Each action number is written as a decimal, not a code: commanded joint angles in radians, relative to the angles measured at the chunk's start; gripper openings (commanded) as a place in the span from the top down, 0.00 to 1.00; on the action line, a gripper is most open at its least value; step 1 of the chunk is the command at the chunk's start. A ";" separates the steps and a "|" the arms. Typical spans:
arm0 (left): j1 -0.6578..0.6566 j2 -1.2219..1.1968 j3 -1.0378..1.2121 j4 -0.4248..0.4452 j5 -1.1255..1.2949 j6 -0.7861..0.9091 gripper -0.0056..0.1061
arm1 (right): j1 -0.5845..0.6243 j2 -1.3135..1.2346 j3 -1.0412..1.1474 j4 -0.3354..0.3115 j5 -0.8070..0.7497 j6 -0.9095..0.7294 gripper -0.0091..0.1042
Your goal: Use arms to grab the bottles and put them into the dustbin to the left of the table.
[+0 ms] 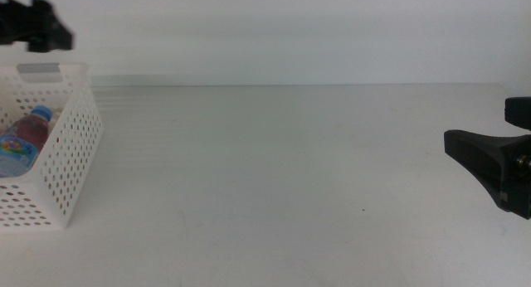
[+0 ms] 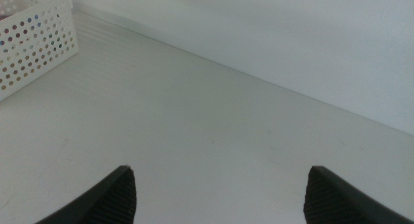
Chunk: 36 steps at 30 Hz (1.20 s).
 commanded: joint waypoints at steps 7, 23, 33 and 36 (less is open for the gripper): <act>-0.229 -0.281 0.285 -0.041 -0.451 0.008 0.20 | 0.003 -0.004 -0.026 -0.007 -0.066 -0.013 0.32; -0.269 -0.430 0.565 -0.093 -0.856 0.003 0.24 | 0.003 -0.004 -0.026 -0.007 -0.066 -0.013 0.32; -0.266 -0.470 0.615 -0.092 -0.857 0.005 0.24 | -0.010 -0.029 0.002 -0.057 -0.069 -0.013 0.32; -0.266 -0.571 0.694 -0.089 -0.857 0.005 0.24 | -0.061 -0.080 0.062 -0.048 -0.073 -0.013 0.32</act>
